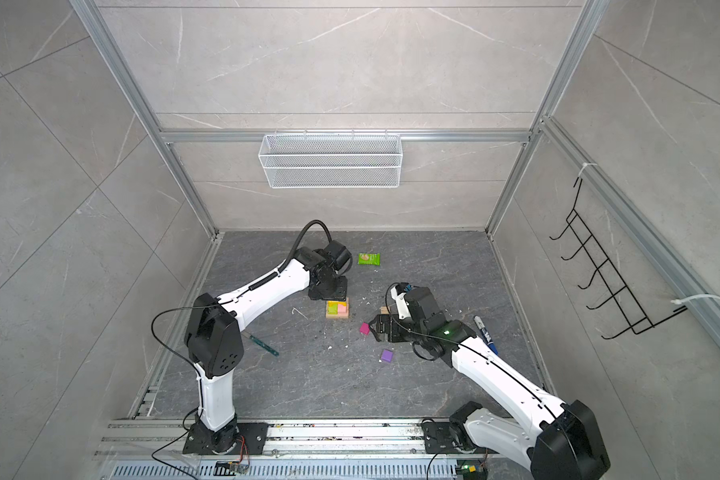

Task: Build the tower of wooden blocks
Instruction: 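Lift the light blue block and carry it above the stack with the left gripper, then lower the light blue block onto the yellow block with the left gripper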

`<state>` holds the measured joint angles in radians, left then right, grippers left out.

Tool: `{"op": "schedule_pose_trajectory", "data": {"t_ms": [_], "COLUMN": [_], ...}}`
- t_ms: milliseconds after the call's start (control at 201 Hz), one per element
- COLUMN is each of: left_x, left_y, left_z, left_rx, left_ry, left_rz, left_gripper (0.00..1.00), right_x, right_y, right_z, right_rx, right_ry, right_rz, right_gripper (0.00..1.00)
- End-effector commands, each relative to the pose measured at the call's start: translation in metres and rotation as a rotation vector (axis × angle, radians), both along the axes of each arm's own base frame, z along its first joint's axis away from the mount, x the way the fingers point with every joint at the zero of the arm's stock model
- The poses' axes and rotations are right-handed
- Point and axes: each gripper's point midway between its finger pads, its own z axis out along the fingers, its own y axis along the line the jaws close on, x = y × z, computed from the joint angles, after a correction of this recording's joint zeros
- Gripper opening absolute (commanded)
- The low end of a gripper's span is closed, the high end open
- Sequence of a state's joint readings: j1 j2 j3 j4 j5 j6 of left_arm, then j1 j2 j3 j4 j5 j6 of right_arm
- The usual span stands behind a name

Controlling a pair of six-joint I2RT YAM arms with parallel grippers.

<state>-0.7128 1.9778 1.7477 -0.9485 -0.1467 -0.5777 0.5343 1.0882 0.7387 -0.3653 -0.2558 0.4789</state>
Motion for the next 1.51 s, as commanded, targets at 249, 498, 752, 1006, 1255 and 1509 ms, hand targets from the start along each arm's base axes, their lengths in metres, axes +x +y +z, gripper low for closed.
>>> {"op": "schedule_pose_trajectory", "data": {"t_ms": [249, 498, 752, 1006, 1255, 1509], "left_x": [0.017, 0.025, 0.028, 0.029, 0.029, 0.028], "left_y": [-0.008, -0.01, -0.015, -0.013, -0.01, -0.007], "left_z": [-0.016, -0.021, -0.027, -0.03, -0.031, -0.027], "left_rx": [-0.051, -0.07, -0.083, -0.067, -0.052, -0.037], "left_ry": [0.035, 0.03, 0.045, 0.048, 0.05, 0.04], "left_rz": [0.055, 0.088, 0.113, 0.123, 0.13, 0.127], "left_gripper": [0.09, 0.1, 0.09, 0.09, 0.09, 0.09], "right_x": [-0.005, -0.005, -0.007, -0.009, -0.01, -0.009], "right_y": [0.0, 0.003, 0.001, -0.001, -0.001, -0.001], "right_z": [0.004, 0.001, -0.002, -0.004, -0.007, -0.006], "right_rx": [0.037, 0.047, 0.043, 0.037, 0.031, 0.031], "right_ry": [0.009, 0.024, 0.031, 0.034, 0.037, 0.038], "right_rz": [-0.009, -0.008, -0.008, -0.013, -0.009, -0.009], "right_gripper": [0.94, 0.94, 0.94, 0.94, 0.94, 0.94]}}
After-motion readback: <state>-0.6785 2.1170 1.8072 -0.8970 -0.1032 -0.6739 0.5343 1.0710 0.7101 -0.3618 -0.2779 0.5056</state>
